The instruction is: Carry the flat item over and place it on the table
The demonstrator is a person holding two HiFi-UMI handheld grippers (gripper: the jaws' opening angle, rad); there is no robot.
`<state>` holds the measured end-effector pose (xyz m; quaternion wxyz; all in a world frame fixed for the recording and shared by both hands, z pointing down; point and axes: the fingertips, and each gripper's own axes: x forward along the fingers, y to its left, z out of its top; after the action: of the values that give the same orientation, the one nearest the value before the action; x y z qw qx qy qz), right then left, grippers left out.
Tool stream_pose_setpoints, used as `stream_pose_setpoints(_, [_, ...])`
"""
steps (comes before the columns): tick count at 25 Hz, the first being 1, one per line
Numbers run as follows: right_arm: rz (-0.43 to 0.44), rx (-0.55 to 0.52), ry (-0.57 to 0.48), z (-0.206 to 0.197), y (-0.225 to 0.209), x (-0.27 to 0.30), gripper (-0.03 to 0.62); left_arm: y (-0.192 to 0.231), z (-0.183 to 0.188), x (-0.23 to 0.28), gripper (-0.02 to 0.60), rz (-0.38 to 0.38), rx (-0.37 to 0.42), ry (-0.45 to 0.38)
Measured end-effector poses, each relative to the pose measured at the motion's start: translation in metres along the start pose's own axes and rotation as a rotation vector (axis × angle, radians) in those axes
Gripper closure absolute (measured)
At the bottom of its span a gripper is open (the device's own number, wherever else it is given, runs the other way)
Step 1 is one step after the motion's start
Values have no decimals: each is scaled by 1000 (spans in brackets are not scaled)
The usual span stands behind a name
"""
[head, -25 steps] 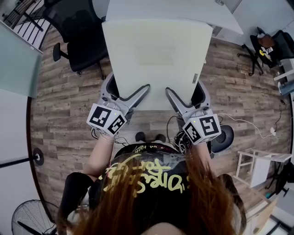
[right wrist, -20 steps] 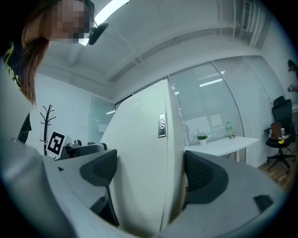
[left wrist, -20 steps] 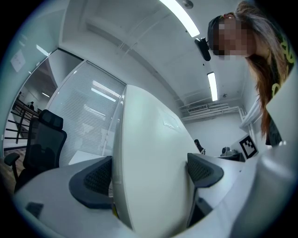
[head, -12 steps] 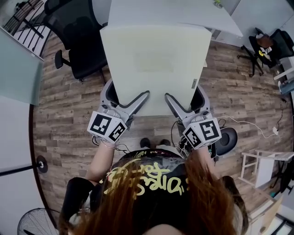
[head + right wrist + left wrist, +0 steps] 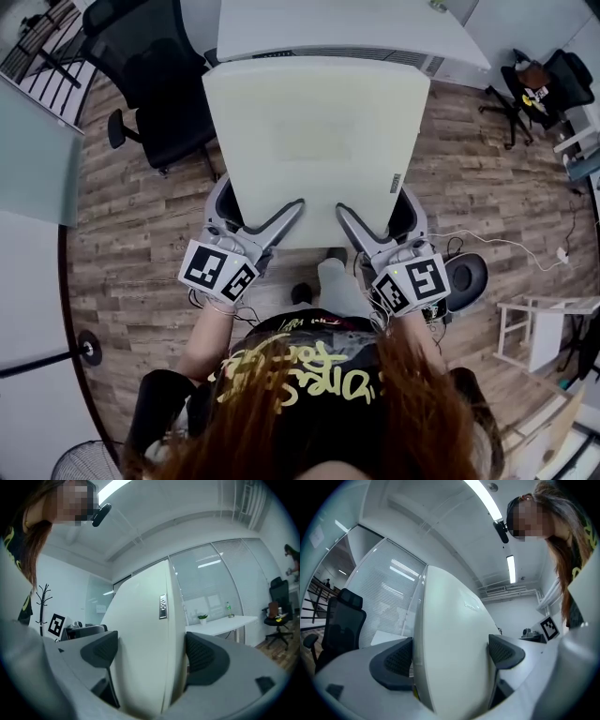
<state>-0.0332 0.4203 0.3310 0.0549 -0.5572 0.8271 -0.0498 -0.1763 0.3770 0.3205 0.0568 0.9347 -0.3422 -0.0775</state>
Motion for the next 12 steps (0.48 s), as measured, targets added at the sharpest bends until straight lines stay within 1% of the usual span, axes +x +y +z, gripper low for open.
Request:
stream_pose_setpoints(8, [11,-8,-1,1,-8,12,160,8,0,9,83,7,-2,-7])
stream_pose_setpoints(12, [19,-10,-5,3,-22,29,160,19,0,28,83,13,5,-10])
